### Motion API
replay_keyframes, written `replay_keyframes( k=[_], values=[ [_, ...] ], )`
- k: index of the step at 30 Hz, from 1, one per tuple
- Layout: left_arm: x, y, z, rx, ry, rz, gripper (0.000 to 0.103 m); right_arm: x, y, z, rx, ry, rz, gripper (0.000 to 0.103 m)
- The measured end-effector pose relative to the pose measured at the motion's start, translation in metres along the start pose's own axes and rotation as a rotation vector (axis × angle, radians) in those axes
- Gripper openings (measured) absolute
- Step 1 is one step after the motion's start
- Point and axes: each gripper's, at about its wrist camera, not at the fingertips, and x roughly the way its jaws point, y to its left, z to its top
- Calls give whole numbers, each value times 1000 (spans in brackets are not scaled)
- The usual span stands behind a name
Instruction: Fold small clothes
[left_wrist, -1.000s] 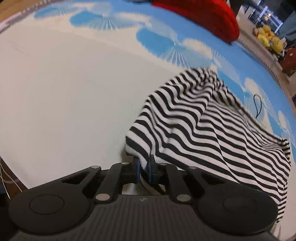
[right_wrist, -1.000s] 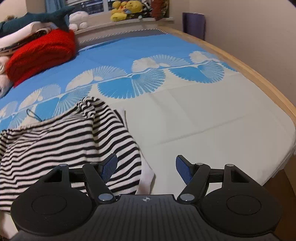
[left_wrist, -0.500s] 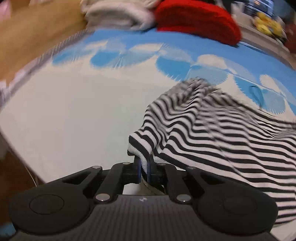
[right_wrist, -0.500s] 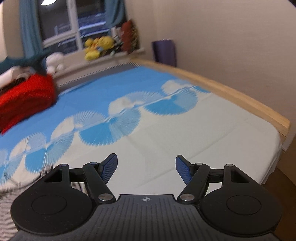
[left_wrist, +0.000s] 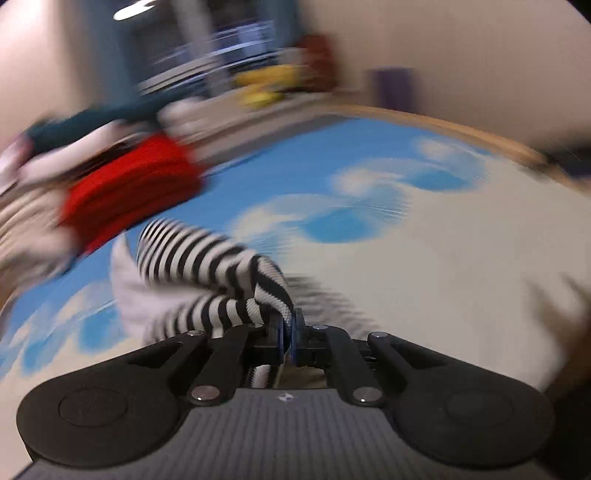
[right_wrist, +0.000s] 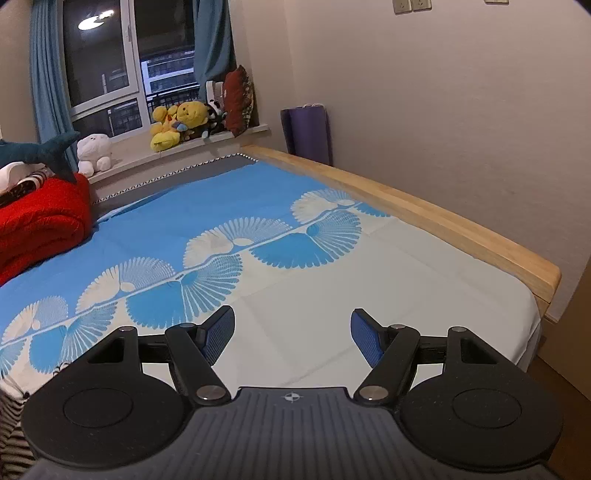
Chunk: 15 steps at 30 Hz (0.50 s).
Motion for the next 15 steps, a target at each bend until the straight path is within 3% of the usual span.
replay_keyframes(
  k=[1, 4, 6, 8, 10, 12, 15],
  values=[
    [8, -25, -6, 37, 6, -61, 3, 0, -3, 0, 2, 2, 1, 71],
    [43, -69, -27, 93, 148, -269, 10, 4, -8, -1, 22, 25, 20, 71],
    [44, -64, -31, 52, 175, -346, 12, 5, -5, -2, 24, 40, 41, 71],
    [31, -36, -28, -15, 134, -417, 27, 7, 0, -4, 17, 64, 94, 71],
    [19, -4, -27, -44, 105, -443, 30, 11, 8, -7, 12, 109, 166, 71],
    [9, 32, -27, -39, 90, -412, 30, 17, 18, -13, 17, 180, 257, 70],
    [10, 100, -35, -66, 97, -335, 32, 29, 38, -25, 36, 314, 390, 55]
  ],
)
